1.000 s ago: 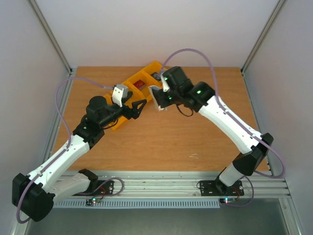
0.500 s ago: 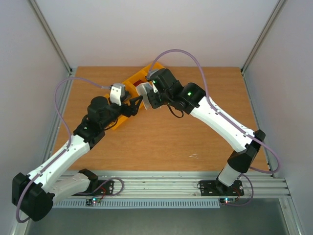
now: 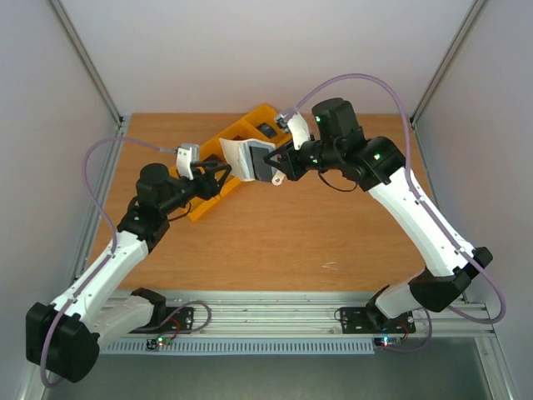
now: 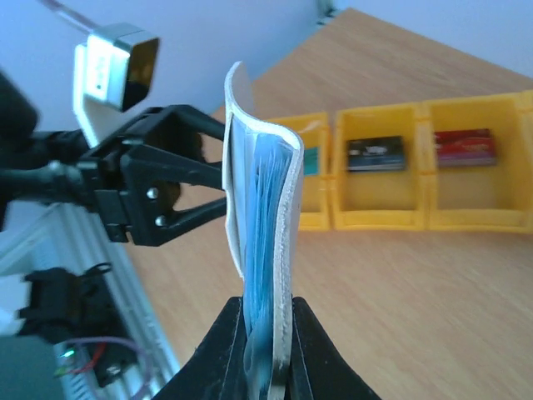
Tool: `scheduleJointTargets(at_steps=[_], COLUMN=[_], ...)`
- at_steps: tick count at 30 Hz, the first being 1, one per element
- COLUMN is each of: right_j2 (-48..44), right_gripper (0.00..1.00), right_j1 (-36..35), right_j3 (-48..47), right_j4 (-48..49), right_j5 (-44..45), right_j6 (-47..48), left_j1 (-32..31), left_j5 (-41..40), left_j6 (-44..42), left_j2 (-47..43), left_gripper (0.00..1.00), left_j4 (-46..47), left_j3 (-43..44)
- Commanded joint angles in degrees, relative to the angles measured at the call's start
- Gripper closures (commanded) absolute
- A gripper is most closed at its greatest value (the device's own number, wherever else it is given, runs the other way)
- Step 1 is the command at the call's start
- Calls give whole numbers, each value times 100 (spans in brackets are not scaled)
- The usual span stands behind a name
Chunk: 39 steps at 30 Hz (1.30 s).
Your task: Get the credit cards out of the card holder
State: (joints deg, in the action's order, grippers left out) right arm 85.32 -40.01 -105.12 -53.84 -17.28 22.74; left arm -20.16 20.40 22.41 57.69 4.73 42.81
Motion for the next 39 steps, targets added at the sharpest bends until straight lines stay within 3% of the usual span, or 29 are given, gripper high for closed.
scheduleJointTargets(at_steps=[1, 4, 6, 10, 12, 13, 17, 19, 24, 27, 29, 34, 35, 37, 39], right_j2=[-208, -199, -155, -45, -40, -53, -138, -200, -185, -80, -62, -174, -189, -180, -130], right_gripper=[99, 99, 99, 99, 99, 99, 99, 95, 71, 67, 70, 98, 99, 99, 99], right_j1=[314, 365, 371, 373, 371, 373, 463, 613, 742, 749, 749, 819, 863, 957, 1037], right_j3=[301, 348, 342, 360, 389, 421, 500, 650, 917, 1042, 1111, 1237, 1247, 1257, 1232], right_j4=[531, 629, 628, 864, 964, 1007, 1065, 1226, 1293, 1309, 1364, 1579, 1587, 1512, 1327], right_j5=[-2240, -2195, -2159, -2846, -3155, -3261, -3622, -3808, -3546, -3654, -3765, -3971, -3931, -3566, -2849], right_j6=[17, -71, -121, -197, -141, -78, 77, -23, -14, -32, -64, -111, -153, -269, -446], left_j1=[55, 56, 56, 52, 47, 41, 34, 39, 41, 47, 44, 56, 56, 55, 56], left_j5=[1615, 2455, 2821, 2893, 2896, 2917, 2946, 2953, 3074, 3156, 3175, 2870, 2548, 1400, 204], left_j6=[250, 296, 269, 261, 259, 251, 226, 261, 363, 427, 438, 424, 416, 383, 303], left_j2=[-240, -290, -318, -311, -311, -321, -440, -495, -585, -599, -603, -598, -601, -610, -587], left_gripper=[35, 19, 15, 19, 29, 39, 94, 100, 100, 100, 100, 100, 92, 53, 42], left_j4=[1030, 1395, 1471, 1420, 1399, 1403, 1427, 1474, 1607, 1679, 1680, 1514, 1292, 756, 200], left_j3=[-77, -30, 17, 91, 96, 96, 87, 87, 150, 188, 201, 159, 144, 141, 132])
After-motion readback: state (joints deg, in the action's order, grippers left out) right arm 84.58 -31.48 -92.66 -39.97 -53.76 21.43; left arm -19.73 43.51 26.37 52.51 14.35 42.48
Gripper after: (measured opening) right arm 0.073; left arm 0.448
